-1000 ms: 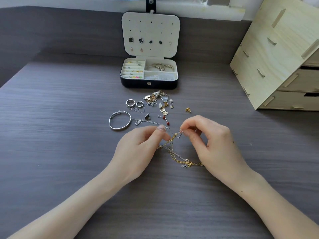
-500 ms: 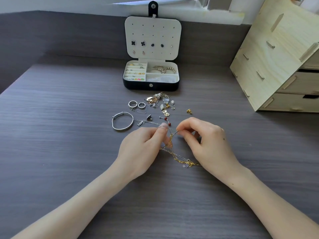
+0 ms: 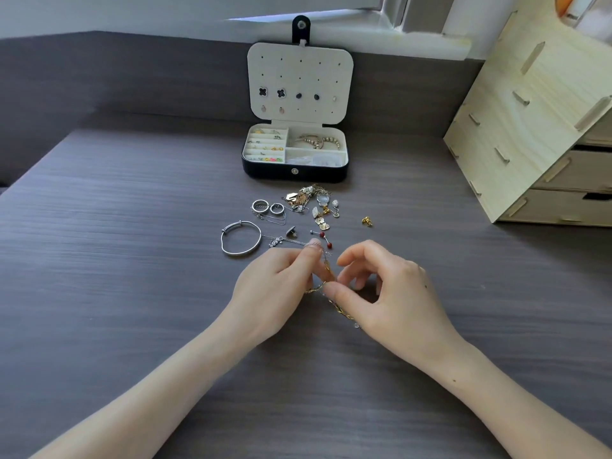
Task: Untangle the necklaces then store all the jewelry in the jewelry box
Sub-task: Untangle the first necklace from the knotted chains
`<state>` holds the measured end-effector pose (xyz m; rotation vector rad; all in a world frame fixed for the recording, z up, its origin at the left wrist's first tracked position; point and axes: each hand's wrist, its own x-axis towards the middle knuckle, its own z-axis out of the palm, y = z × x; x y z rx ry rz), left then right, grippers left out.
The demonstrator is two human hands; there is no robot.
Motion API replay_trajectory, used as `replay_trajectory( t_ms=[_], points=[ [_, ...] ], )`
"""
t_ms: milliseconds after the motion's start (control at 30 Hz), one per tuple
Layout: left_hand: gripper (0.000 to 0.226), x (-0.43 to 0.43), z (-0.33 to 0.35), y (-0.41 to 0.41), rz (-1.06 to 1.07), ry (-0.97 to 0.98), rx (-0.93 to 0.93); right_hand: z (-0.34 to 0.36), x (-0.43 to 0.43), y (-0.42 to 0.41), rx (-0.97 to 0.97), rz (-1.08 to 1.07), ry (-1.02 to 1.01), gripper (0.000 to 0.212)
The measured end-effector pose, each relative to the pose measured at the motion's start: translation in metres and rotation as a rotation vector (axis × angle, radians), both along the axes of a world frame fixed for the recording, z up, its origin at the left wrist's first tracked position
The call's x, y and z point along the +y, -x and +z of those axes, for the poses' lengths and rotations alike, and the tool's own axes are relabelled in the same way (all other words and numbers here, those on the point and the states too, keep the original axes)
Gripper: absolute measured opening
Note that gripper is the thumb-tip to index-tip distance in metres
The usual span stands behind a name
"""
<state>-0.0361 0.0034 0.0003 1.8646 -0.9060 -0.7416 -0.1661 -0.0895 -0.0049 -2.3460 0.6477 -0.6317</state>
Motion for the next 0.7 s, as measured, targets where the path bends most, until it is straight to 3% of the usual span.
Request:
replay_trajectory(
  t_ms=[167, 367, 700],
  points=[
    [0.052, -0.0012, -0.0006, -0.0003, 0.005, -0.002, -0.008, -0.0058, -0.0032, -0.0028, 0.075, -0.002, 0.127, 0.027],
    [0.054, -0.0006, -0.001, -0.0002, 0.006, -0.004, 0.002, -0.0068, -0.001, -0.003, 0.06, -0.039, 0.176, 0.012],
    [0.054, -0.0013, 0.0007, -0.001, 0.014, 0.003, 0.08, -0.0077, -0.0001, -0.0051, 0.044, -0.092, 0.18, 0.036]
  ],
)
